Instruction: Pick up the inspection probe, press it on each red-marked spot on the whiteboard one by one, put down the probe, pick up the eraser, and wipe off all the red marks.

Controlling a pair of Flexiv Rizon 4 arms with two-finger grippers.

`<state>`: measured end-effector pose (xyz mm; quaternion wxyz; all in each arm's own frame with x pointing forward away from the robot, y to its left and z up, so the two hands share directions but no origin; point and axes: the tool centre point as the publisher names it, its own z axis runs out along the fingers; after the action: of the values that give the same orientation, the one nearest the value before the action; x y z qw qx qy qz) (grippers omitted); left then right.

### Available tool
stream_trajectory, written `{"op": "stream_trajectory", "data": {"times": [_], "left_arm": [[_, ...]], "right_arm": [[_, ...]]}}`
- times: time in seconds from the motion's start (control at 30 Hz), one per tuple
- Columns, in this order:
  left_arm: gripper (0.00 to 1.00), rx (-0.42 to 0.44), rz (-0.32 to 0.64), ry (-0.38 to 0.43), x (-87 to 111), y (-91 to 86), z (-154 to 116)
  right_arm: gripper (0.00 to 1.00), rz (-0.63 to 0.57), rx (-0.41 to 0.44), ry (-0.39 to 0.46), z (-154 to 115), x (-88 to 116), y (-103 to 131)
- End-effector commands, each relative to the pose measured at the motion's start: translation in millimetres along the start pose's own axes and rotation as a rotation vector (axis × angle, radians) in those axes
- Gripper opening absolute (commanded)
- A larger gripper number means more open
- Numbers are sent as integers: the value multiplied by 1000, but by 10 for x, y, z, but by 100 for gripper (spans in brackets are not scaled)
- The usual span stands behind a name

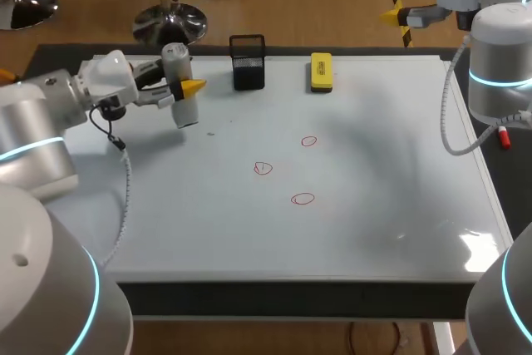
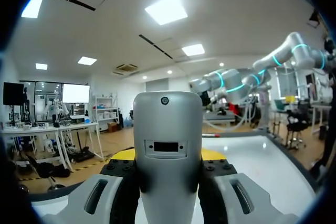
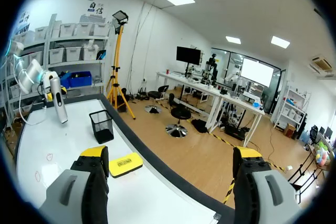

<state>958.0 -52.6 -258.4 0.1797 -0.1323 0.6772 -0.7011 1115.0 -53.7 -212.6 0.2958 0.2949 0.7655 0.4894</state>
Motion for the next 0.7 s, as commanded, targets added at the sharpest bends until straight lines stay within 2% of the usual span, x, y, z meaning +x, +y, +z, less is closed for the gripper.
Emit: {"op": "stream_trajectory", "data": {"times": [0.03,0.37,0.7], "left_arm": [[0,6,-3,-6,-31,33,-2],[0,-7,-36,-27,-109,137,-17],[0,-6,-40,-26,-106,135,-5]], "right_arm": [[100,0,2,1,3,-4,3],[100,0,2,1,3,-4,3],[100,0,2,1,3,-4,3]]}}
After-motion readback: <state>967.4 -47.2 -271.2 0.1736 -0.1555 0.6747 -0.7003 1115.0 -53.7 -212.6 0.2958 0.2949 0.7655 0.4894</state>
